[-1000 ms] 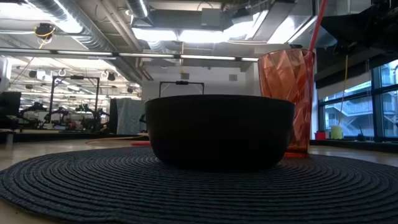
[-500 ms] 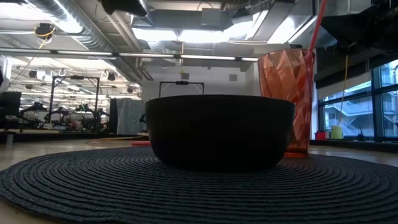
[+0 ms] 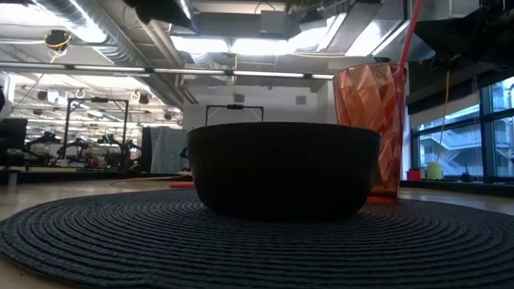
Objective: Pick & Place Utensil
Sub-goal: Put the orange spoon into the black bowl on the dark blue mat
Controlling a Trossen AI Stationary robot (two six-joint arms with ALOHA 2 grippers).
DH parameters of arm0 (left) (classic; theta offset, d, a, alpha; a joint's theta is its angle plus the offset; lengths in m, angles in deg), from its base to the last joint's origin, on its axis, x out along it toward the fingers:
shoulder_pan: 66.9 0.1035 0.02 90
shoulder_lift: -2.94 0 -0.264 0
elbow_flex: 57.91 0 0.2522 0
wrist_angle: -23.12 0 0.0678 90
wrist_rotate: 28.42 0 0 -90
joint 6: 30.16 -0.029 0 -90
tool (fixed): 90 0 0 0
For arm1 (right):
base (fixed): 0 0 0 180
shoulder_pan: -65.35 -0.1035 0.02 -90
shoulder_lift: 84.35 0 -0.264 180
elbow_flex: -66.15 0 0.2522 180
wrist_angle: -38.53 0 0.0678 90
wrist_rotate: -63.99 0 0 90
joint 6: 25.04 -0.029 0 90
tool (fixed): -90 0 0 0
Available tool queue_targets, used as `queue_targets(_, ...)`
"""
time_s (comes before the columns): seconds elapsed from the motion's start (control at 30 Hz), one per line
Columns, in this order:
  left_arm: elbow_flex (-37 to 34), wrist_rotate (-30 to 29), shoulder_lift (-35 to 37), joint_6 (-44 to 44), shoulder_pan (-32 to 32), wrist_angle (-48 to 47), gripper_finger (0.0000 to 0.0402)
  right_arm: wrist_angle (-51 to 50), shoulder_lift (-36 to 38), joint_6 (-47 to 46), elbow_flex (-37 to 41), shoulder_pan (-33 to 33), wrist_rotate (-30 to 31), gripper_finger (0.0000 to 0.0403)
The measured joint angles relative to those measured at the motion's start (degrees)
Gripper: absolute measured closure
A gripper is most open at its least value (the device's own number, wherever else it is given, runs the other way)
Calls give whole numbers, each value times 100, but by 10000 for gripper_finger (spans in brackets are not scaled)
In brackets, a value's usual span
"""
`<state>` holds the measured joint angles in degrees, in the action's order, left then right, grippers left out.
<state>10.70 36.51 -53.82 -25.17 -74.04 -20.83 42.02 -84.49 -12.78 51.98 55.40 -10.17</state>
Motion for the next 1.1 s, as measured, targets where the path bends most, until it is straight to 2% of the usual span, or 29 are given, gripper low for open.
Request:
queue_targets(0.1, 0, 457, -74, -153, 663, 38, 398, 0, -2, 0, 0, 0, 0, 386)
queue_targets(0.23, -180, 1606, -251, -272, 1696, 334, 398, 0, -2, 0, 0, 0, 0, 386)
queue_targets(0.4, -875, 2402, -487, -502, 2790, 1180, 398, 0, 0, -1, 0, -1, 0, 386)
queue_targets(0.5, -1325, 3242, -682, -740, 3424, 2162, 398, 0, -1, -2, 0, -2, 0, 386)
queue_targets(0.6, -1660, 3702, -909, -622, 4080, 2897, 398, 2, 0, -2, 0, 0, 0, 386)
queue_targets(0.7, -1782, 4086, -1091, -455, 4528, 2813, 398, 2, -2, -44, 0, -1, 0, 386)
queue_targets(0.77, -1840, 4049, -1159, -332, 4667, 2662, 398, 0, -2, -161, 0, -2, 0, 386)
queue_targets(0.9, -1978, 3508, -1229, -217, 4705, 2316, 390, 0, -1, -580, 0, -2, 0, 386)
queue_targets(1.1, -1987, 2957, -1227, -153, 4455, 1776, 347, 0, -2, -1196, 0, -2, -2, 386)
